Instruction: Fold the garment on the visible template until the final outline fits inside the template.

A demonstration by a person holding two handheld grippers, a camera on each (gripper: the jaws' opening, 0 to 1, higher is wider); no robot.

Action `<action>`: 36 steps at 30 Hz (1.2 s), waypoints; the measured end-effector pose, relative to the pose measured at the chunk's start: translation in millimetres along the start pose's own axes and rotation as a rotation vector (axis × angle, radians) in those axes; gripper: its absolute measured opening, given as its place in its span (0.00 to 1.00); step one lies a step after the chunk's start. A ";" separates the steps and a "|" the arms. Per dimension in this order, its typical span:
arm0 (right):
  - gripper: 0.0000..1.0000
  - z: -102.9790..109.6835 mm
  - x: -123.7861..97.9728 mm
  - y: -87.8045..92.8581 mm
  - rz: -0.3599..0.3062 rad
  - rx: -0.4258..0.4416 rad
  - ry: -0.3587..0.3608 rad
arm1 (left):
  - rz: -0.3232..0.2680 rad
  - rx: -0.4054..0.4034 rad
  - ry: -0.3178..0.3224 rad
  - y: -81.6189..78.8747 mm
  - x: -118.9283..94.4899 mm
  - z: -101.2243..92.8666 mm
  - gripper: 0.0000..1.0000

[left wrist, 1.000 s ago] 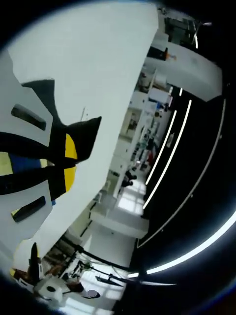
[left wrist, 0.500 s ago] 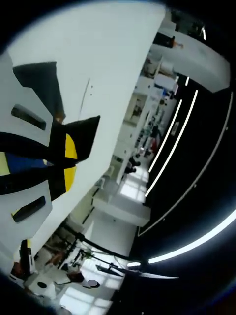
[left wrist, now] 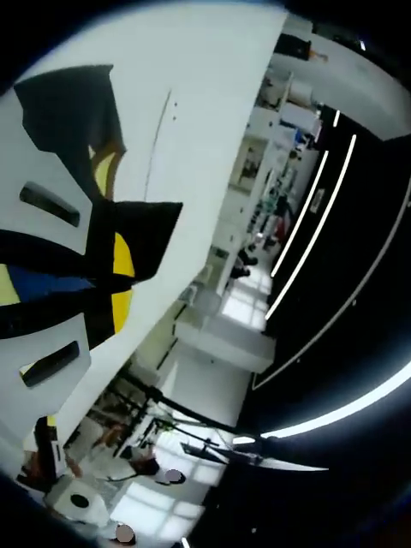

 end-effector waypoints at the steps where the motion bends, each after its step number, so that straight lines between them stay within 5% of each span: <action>1: 0.99 0.2 0.4 0.4 0.001 0.001 -0.001 | 0.013 0.004 0.007 3.4 4.0 -2.1 0.00; 16: 0.99 -5.8 6.0 7.9 0.011 0.039 0.007 | 0.223 -0.009 0.048 77.7 52.9 -22.8 0.00; 27: 0.99 -7.3 5.6 14.5 0.019 0.080 -0.003 | 0.350 -0.014 0.071 128.2 67.4 -25.0 0.01; 36: 0.99 -7.4 4.4 16.7 0.034 0.072 0.003 | 0.281 0.085 0.100 108.8 55.3 -33.2 0.32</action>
Point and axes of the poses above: the point that each gripper's makers call its tool centre point, and the gripper's own axes: x roughly forward along the fingers, z roughly to its left, y roughly out of its underside, the point moved 2 cm from there along -x, roughly backward along the fingers, and after that the axes turned 12 degrees about z, right-handed, at the moved point
